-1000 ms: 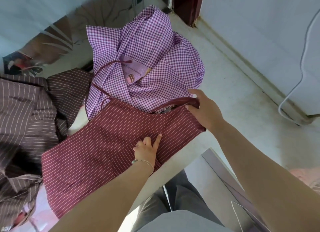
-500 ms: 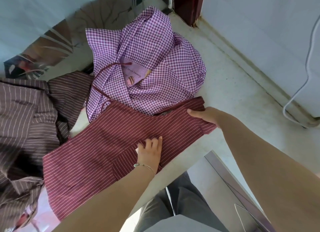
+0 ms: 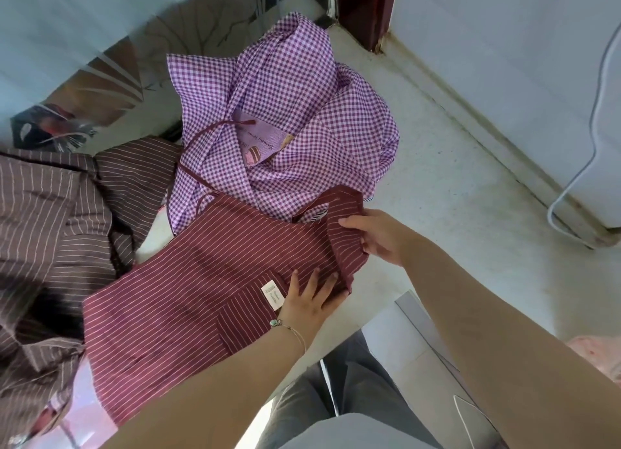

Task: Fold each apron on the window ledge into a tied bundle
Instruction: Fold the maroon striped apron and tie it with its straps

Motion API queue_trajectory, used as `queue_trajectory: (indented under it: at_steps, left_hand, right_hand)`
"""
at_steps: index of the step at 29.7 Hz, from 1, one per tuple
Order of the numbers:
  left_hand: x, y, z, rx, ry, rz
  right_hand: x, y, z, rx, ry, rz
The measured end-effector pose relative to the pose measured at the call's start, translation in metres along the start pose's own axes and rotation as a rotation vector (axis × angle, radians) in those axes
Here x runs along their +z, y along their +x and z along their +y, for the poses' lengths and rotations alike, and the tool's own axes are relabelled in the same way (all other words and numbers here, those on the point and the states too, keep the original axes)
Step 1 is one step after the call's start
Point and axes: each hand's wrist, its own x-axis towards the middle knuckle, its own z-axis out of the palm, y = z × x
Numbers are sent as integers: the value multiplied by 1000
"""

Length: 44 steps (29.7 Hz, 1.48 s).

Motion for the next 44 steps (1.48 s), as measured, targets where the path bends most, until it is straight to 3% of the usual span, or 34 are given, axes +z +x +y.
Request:
queue_trajectory:
  at_steps: [3, 7, 10, 12, 16, 20, 22, 24, 28, 30, 32, 35, 37, 40, 44]
  left_hand:
    - [4, -7, 2, -35, -128, 2]
    - [5, -12, 0, -162, -460, 130]
    - [2, -8, -7, -246, -601, 223]
    - [-1, -5, -11, -298, -716, 253]
    - [-10, -4, -19, -363, -908, 413]
    - [-24, -12, -16, -231, -939, 880]
    - [-35, -13, -15, -245, -1045, 990]
    - [-45, -10, -18, -250, -1085, 982]
    - [-48, -8, -31, -242, -845, 903]
    - [-48, -8, -37, -247, -775, 864]
    - [-48, -9, -39, -258, -732, 859]
    - [-45, -12, -34, -268, -686, 952]
    - [-39, -15, -28, -233, -659, 983]
    - [-26, -21, -20, -188, -628, 979]
    - [-12, -33, -13, -180, -657, 942]
  right_hand:
    - [4, 3, -7, -21, -200, 87]
    - [8, 4, -13, -90, -215, 111]
    - [13, 4, -13, -170, -595, 139]
    - [17, 0, -13, -204, -673, 184]
    - [21, -18, -6, -209, -554, 172]
    - [24, -29, 11, -172, -297, 170]
    - [26, -32, 17, -228, -264, 191]
    - [30, -35, 23, -348, -329, 226]
    - [39, -43, 30, -684, -748, 282]
    - [44, -47, 29, -733, -717, 318]
    - [50, -50, 26, -611, -445, 407]
    - [52, -44, 20, -136, 42, 457]
    - [49, -42, 22, 73, -40, 368]
    - [51, -41, 31, 180, -319, 193]
    - [57, -36, 38, -43, -605, 190]
